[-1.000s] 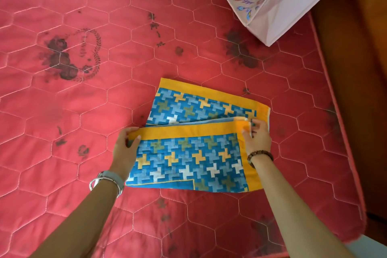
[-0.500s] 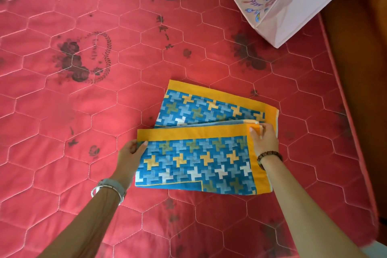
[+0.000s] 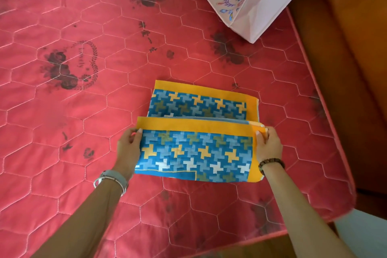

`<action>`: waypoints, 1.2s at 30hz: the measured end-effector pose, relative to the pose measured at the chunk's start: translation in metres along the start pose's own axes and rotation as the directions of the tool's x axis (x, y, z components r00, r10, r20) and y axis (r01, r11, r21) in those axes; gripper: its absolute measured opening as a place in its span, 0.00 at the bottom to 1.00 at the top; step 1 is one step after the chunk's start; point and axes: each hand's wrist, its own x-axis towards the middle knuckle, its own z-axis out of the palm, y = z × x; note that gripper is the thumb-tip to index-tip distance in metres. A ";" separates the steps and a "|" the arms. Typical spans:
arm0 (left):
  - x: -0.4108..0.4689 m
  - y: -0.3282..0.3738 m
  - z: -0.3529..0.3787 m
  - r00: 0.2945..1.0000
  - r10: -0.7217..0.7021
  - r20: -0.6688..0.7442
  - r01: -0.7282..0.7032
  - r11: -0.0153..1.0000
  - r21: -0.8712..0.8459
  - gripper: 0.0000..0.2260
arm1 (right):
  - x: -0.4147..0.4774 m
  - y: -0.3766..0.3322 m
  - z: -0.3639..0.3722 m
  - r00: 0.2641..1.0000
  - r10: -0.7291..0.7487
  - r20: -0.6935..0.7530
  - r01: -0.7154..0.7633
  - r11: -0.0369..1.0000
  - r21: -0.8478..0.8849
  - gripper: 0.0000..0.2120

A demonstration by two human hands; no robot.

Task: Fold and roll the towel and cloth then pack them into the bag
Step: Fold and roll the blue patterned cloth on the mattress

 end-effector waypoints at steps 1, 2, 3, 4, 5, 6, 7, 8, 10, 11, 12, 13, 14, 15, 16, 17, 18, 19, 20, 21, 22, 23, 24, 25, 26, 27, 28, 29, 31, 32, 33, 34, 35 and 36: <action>-0.002 0.005 0.002 1.000 0.028 0.002 -0.028 1.000 0.012 0.05 | -0.004 0.003 -0.004 1.000 0.015 -0.014 -0.015 1.000 0.014 0.07; -0.003 0.011 0.005 0.999 0.054 0.000 -0.054 0.998 0.034 0.05 | -0.007 0.005 -0.007 0.999 0.029 -0.023 -0.028 0.999 0.023 0.07; -0.003 0.016 0.008 0.997 0.078 -0.004 -0.078 0.996 0.054 0.04 | -0.008 0.007 -0.009 0.999 0.039 -0.031 -0.038 0.999 0.030 0.07; -0.002 0.021 0.010 0.995 0.100 -0.007 -0.100 0.993 0.066 0.04 | -0.008 0.009 -0.011 0.998 0.042 -0.043 -0.040 0.998 0.037 0.08; 0.002 0.025 0.013 0.993 0.121 -0.008 -0.120 0.990 0.072 0.04 | -0.006 0.010 -0.012 0.998 0.039 -0.058 -0.036 0.998 0.050 0.09; 0.006 0.029 0.016 0.991 0.137 -0.006 -0.136 0.988 0.078 0.04 | -0.002 0.010 -0.011 0.997 0.038 -0.069 -0.033 0.997 0.065 0.10; 0.013 0.031 0.019 0.989 0.146 -0.009 -0.144 0.986 0.088 0.04 | 0.002 0.010 -0.010 0.996 0.039 -0.075 -0.033 0.996 0.077 0.11; 0.019 0.032 0.020 0.989 0.146 -0.015 -0.143 0.984 0.102 0.04 | 0.005 0.009 -0.009 0.996 0.041 -0.077 -0.035 0.996 0.082 0.12; 0.029 0.033 0.024 0.991 0.133 -0.029 -0.128 0.983 0.131 0.06 | 0.014 0.007 -0.006 0.996 0.044 -0.071 -0.039 0.997 0.072 0.11; 0.034 0.034 0.025 0.991 0.131 -0.034 -0.124 0.982 0.145 0.07 | 0.018 0.007 -0.004 0.997 0.044 -0.068 -0.039 0.997 0.070 0.11; 0.038 0.035 0.027 0.990 0.132 -0.039 -0.125 0.980 0.153 0.09 | 0.022 0.006 -0.003 0.997 0.040 -0.066 -0.035 0.997 0.072 0.11; 0.043 0.037 0.028 0.990 0.131 -0.047 -0.122 0.980 0.159 0.11 | 0.026 0.004 -0.002 0.997 0.035 -0.066 -0.030 0.996 0.078 0.10; 0.047 0.039 0.030 0.990 0.130 -0.053 -0.120 0.979 0.166 0.12 | 0.031 0.002 -0.002 0.997 0.031 -0.064 -0.026 0.996 0.082 0.10; 0.051 0.040 0.033 0.990 0.130 -0.062 -0.117 0.977 0.176 0.13 | 0.037 0.001 -0.001 0.998 0.026 -0.061 -0.021 0.996 0.083 0.09; 0.054 0.042 0.035 0.989 0.134 -0.067 -0.120 0.976 0.184 0.13 | 0.042 -0.001 -0.001 0.998 0.017 -0.059 -0.013 0.997 0.078 0.09; 0.057 0.044 0.037 0.987 0.141 -0.073 -0.125 0.974 0.188 0.13 | 0.046 -0.002 -0.001 0.998 0.009 -0.055 -0.005 0.997 0.076 0.09; 0.059 0.045 0.039 0.987 0.145 -0.076 -0.128 0.974 0.189 0.13 | 0.049 -0.003 -0.001 0.999 0.006 -0.048 -0.002 0.997 0.076 0.09; 0.061 0.047 0.041 0.986 0.147 -0.081 -0.130 0.973 0.191 0.13 | 0.054 -0.004 0.000 0.999 0.008 -0.038 -0.005 0.997 0.078 0.10; 0.064 0.049 0.043 0.985 0.147 -0.086 -0.128 0.972 0.196 0.13 | 0.058 -0.005 0.002 1.000 0.014 -0.027 -0.012 0.997 0.076 0.11; 0.067 0.050 0.044 0.985 0.148 -0.091 -0.127 0.971 0.201 0.13 | 0.063 -0.006 0.004 1.000 0.017 -0.019 -0.015 0.997 0.074 0.13; 0.071 0.053 0.046 0.985 0.149 -0.093 -0.127 0.970 0.205 0.13 | 0.068 -0.008 0.007 1.000 0.019 -0.015 -0.018 0.997 0.070 0.15; 0.076 0.055 0.048 0.984 0.153 -0.094 -0.132 0.970 0.204 0.13 | 0.073 -0.010 0.010 1.000 0.019 -0.016 -0.018 0.997 0.070 0.16; 0.081 0.056 0.050 0.983 0.160 -0.092 -0.139 0.969 0.203 0.13 | 0.078 -0.013 0.012 1.000 0.019 -0.018 -0.018 0.997 0.070 0.15; 0.087 0.057 0.052 0.981 0.169 -0.092 -0.147 0.967 0.206 0.13 | 0.083 -0.014 0.014 1.000 0.021 -0.019 -0.019 0.998 0.068 0.13; 0.091 0.057 0.054 0.981 0.173 -0.089 -0.151 0.966 0.209 0.14 | 0.087 -0.015 0.016 1.000 0.025 -0.018 -0.024 0.998 0.065 0.12; 0.095 0.056 0.056 0.981 0.174 -0.088 -0.152 0.965 0.212 0.14 | 0.091 -0.014 0.019 0.999 0.033 -0.013 -0.032 0.998 0.060 0.12; 0.098 0.055 0.057 0.981 0.172 -0.089 -0.150 0.966 0.211 0.14 | 0.095 -0.014 0.022 0.999 0.041 -0.007 -0.041 0.998 0.054 0.13; 0.101 0.053 0.059 0.981 0.170 -0.092 -0.147 0.966 0.211 0.14 | 0.098 -0.012 0.025 0.999 0.051 -0.001 -0.051 0.998 0.045 0.13; 0.105 0.048 0.061 0.984 0.157 -0.090 -0.135 0.968 0.211 0.14 | 0.102 -0.009 0.030 0.997 0.079 0.021 -0.080 0.996 0.038 0.08; 0.107 0.046 0.061 0.986 0.146 -0.083 -0.126 0.970 0.207 0.14 | 0.103 -0.007 0.032 0.994 0.105 0.041 -0.107 0.994 0.038 0.06; 0.108 0.042 0.061 0.989 0.132 -0.073 -0.115 0.974 0.197 0.14 | 0.103 -0.005 0.033 0.988 0.139 0.063 -0.142 0.989 0.043 0.08; 0.107 0.040 0.059 0.992 0.111 -0.059 -0.098 0.979 0.180 0.14 | 0.102 -0.004 0.033 0.982 0.171 0.081 -0.176 0.983 0.050 0.11; 0.106 0.037 0.057 0.995 0.093 -0.045 -0.084 0.983 0.165 0.14 | 0.102 -0.001 0.032 0.976 0.197 0.097 -0.204 0.977 0.061 0.14; 0.104 0.034 0.053 0.997 0.075 -0.031 -0.069 0.986 0.152 0.13 | 0.101 0.002 0.032 0.971 0.210 0.111 -0.219 0.973 0.076 0.16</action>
